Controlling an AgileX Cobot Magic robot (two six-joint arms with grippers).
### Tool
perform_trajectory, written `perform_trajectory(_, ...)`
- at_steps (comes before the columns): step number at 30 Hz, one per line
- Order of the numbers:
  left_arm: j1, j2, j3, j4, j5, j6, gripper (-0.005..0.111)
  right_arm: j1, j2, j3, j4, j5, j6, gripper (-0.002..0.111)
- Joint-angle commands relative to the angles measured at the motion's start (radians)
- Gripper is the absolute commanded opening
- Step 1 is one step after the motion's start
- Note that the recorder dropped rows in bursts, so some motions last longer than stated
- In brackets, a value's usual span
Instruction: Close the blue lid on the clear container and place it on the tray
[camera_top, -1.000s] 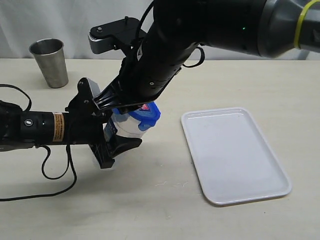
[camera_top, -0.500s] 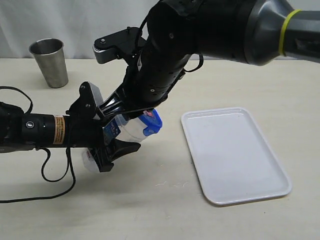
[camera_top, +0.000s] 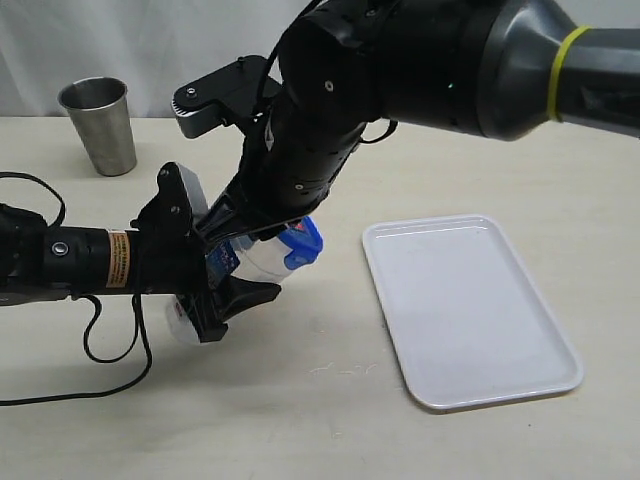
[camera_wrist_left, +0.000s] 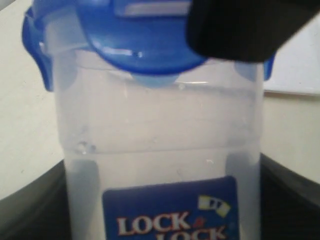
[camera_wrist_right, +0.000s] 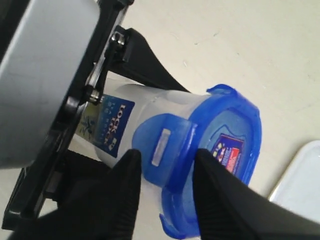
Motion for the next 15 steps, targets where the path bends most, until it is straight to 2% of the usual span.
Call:
perform_trajectory(1, -0.006, -0.026, -0.008, -0.009, -0.164, 0.000, 0.000, 0.006, 0.069, 0.016, -0.064, 0.053, 0.024, 0.012)
perform_trajectory(10, -0.006, -0.026, -0.008, -0.011, -0.165, 0.000, 0.000, 0.008, 0.070, 0.016, -0.060, 0.024, 0.016, 0.012)
perform_trajectory(15, -0.006, -0.026, -0.008, -0.018, -0.165, 0.000, 0.000, 0.008, -0.005, 0.016, -0.049, 0.009, -0.006, 0.012)
